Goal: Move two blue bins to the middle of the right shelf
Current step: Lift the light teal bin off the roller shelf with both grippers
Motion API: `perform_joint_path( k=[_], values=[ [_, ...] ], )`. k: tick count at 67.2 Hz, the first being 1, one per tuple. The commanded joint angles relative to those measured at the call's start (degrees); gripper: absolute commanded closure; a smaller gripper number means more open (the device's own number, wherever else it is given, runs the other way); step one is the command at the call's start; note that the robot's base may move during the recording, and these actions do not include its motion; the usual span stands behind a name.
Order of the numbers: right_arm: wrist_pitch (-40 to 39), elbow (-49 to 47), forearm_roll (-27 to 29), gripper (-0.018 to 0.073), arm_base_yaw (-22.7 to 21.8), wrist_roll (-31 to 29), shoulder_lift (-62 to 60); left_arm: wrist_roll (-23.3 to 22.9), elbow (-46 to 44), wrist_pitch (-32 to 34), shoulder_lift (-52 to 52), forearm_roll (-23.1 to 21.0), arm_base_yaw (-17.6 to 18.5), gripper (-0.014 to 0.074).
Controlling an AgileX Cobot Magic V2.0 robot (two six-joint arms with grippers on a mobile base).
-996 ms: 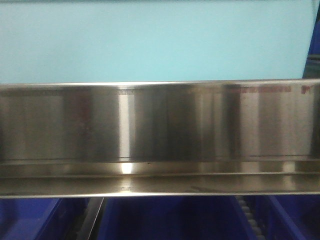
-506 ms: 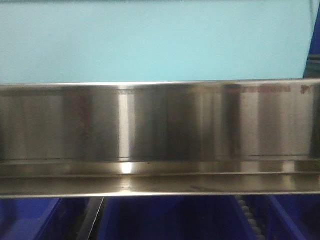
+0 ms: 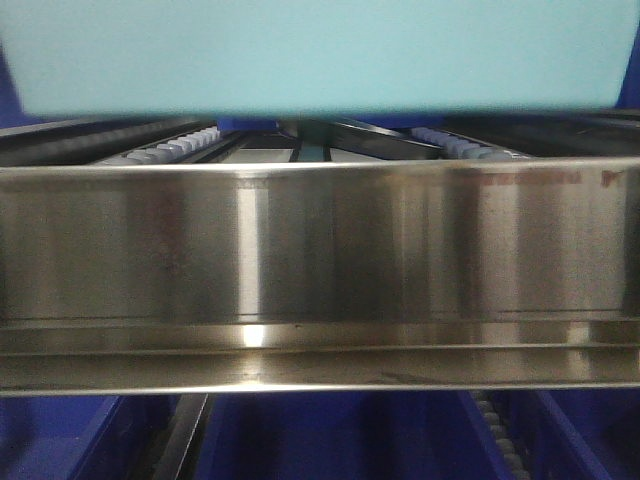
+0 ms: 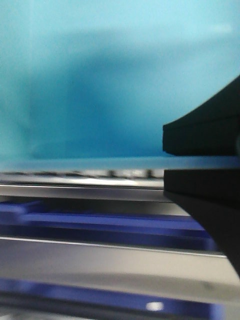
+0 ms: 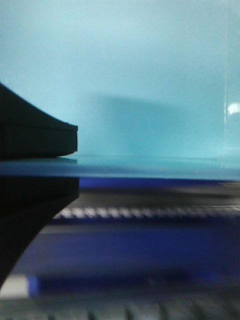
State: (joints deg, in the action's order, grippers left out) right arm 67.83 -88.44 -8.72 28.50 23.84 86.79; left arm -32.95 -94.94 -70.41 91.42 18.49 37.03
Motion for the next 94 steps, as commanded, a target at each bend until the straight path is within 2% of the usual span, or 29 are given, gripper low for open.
perform_joint_path(
  k=[1,11,26,35,53,61,72,94],
  values=[
    [-0.9,-2.6,-6.2,0.0722,2.0,0.8,-2.3,-1.9,-2.6,0.4,-1.9,6.0,2.6,0.0708],
    [-3.7,-5.5,-6.2,0.0722,4.3,0.8,-4.6,-2.0,-7.0,0.4,-3.1,6.1,3.7,0.0708],
    [-6.5,-9.5,-9.4,0.0722,4.3,0.8,-5.7,-2.0,-13.0,0.4,-4.6,6.8,3.7,0.0708],
    [-8.3,-11.0,-10.6,0.0722,4.3,0.8,-5.7,-1.8,-15.0,3.5,-5.0,7.8,3.7,0.0708],
    [-13.6,-13.1,-12.4,0.0722,4.3,0.8,-5.7,-1.8,-15.6,7.2,-5.0,13.1,3.7,0.0708],
    [-14.9,-13.1,-12.5,0.0722,4.3,0.8,-5.7,-1.8,-15.6,8.9,-5.0,13.4,3.7,0.0708],
    [-15.1,-13.1,-16.0,0.0722,4.3,0.8,-5.5,-1.8,-15.6,10.1,-5.0,14.3,3.7,0.0708],
    [-15.4,-13.1,-16.0,0.0722,4.3,0.8,-5.4,-1.8,-15.6,11.1,-5.0,18.0,3.7,0.0708]
  ],
)
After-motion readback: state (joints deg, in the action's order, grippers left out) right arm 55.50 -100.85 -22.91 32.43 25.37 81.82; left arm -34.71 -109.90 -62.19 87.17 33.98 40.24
